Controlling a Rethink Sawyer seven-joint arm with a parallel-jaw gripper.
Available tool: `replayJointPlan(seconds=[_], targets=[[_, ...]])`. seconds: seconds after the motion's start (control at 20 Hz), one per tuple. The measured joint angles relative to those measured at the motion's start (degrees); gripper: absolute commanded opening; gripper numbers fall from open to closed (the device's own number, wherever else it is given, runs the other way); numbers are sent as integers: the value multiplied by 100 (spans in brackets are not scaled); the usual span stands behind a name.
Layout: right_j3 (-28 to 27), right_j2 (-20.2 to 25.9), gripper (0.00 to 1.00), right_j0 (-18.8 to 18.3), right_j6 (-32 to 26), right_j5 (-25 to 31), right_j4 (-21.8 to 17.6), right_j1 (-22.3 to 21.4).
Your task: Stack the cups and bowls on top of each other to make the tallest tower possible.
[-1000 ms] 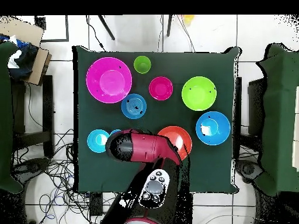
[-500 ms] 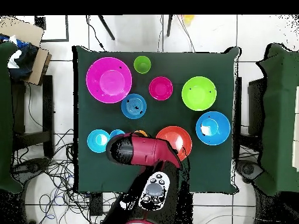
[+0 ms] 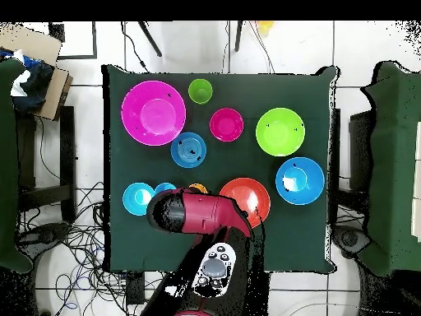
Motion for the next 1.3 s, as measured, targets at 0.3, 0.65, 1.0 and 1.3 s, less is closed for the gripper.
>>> replayJointPlan(seconds=[0.3,0.65,1.0,1.3], targets=[[-1,-1,100,0,0,-33,1,3],[-2,-1,100,-31,0,-513,2,242],[-3,0,100,-46,0,-1027,4,579],[-6,-7,100,-38,0,-1330,5,957]])
